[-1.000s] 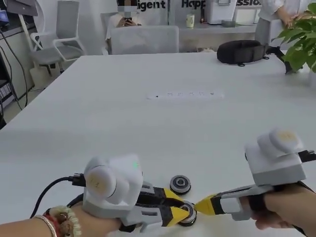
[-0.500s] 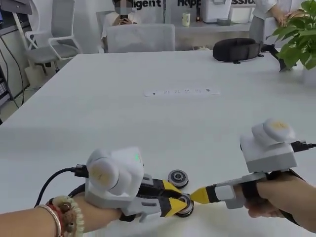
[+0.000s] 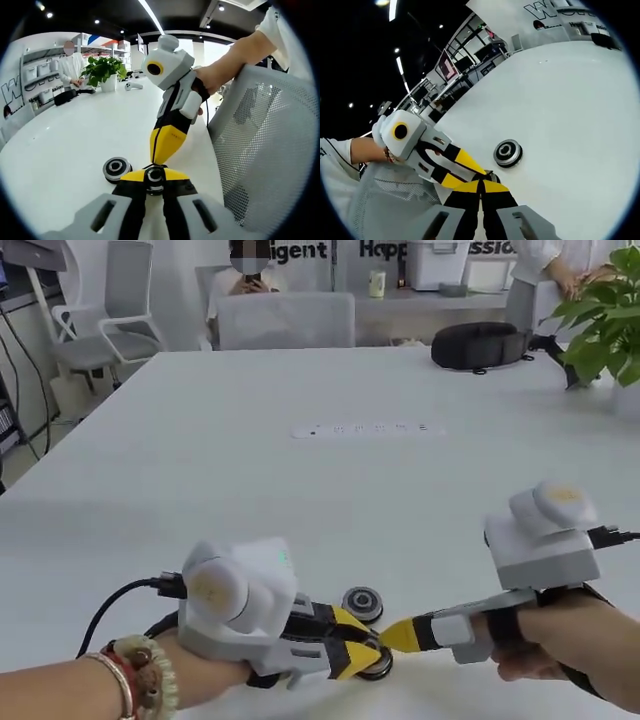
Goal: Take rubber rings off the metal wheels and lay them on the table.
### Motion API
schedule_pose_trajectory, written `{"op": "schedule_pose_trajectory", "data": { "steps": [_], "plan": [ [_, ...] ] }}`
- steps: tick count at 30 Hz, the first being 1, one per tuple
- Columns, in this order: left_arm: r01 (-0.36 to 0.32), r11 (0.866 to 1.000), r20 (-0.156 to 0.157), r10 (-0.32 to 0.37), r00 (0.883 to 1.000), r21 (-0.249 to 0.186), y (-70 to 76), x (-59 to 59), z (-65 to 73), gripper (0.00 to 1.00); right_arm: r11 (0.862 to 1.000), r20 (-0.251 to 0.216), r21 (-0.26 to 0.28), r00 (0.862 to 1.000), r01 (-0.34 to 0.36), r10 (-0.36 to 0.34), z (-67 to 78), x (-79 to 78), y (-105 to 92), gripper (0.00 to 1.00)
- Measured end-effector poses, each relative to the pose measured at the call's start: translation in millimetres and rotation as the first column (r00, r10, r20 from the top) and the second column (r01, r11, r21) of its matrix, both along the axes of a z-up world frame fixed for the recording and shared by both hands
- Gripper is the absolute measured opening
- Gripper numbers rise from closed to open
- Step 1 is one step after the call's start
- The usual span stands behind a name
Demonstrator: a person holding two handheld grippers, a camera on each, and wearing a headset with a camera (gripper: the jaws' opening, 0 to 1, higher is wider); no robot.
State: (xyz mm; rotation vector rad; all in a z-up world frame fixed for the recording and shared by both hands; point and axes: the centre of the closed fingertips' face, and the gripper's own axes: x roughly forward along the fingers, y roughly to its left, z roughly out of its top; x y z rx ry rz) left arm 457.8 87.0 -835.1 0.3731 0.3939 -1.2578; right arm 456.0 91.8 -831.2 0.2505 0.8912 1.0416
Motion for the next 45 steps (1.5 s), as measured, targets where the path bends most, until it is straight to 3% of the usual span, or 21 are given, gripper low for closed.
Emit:
{"op": "schedule_pose_trajectory", "data": {
  "steps": [10, 20, 29, 35, 41, 44, 45],
  "plan": [
    [-0.002, 1.000, -0.001, 0.002, 1.000, -0.005, 0.4, 0.5, 0.0, 0.06, 0.999, 0.022, -0.023, 0.999, -0.023, 0.024, 0.0, -0.9, 2.2, 0.00],
    [0.005, 1.000, 0.010, -0.005, 1.000, -0.004, -0.3, 0.1, 0.6, 0.05, 1.000, 0.031, 0.013, 0.999, -0.027, 0.026, 5.1, 0.3, 3.8, 0.00],
    [0.006, 1.000, 0.017, -0.005, 1.000, -0.006, -0.2, 0.1, 0.5, 0.05, 0.997, -0.005, 0.077, 1.000, -0.001, 0.001, 10.7, 0.1, 6.9, 0.00],
    [0.002, 1.000, 0.021, -0.002, 1.000, -0.003, 0.3, 1.1, 0.5, 0.05, 0.996, 0.000, 0.090, 1.000, -0.004, 0.004, 12.9, 1.0, 7.5, 0.00],
    [-0.003, 1.000, 0.013, 0.003, 1.000, -0.008, 0.8, 1.5, 0.3, 0.05, 0.998, 0.001, 0.062, 1.000, 0.026, -0.026, 7.0, 5.3, 1.1, 0.00],
    [-0.005, 1.000, 0.018, 0.005, 1.000, -0.004, 0.6, 1.4, 0.6, 0.05, 0.999, 0.015, 0.012, 0.999, 0.033, -0.033, -1.1, 6.6, -3.5, 0.00],
    [-0.014, 1.000, 0.005, 0.014, 1.000, -0.004, 0.6, 1.7, 0.5, 0.05, 0.999, 0.015, -0.003, 0.999, 0.036, -0.036, -3.3, 7.2, -5.0, 0.00]
  ]
}}
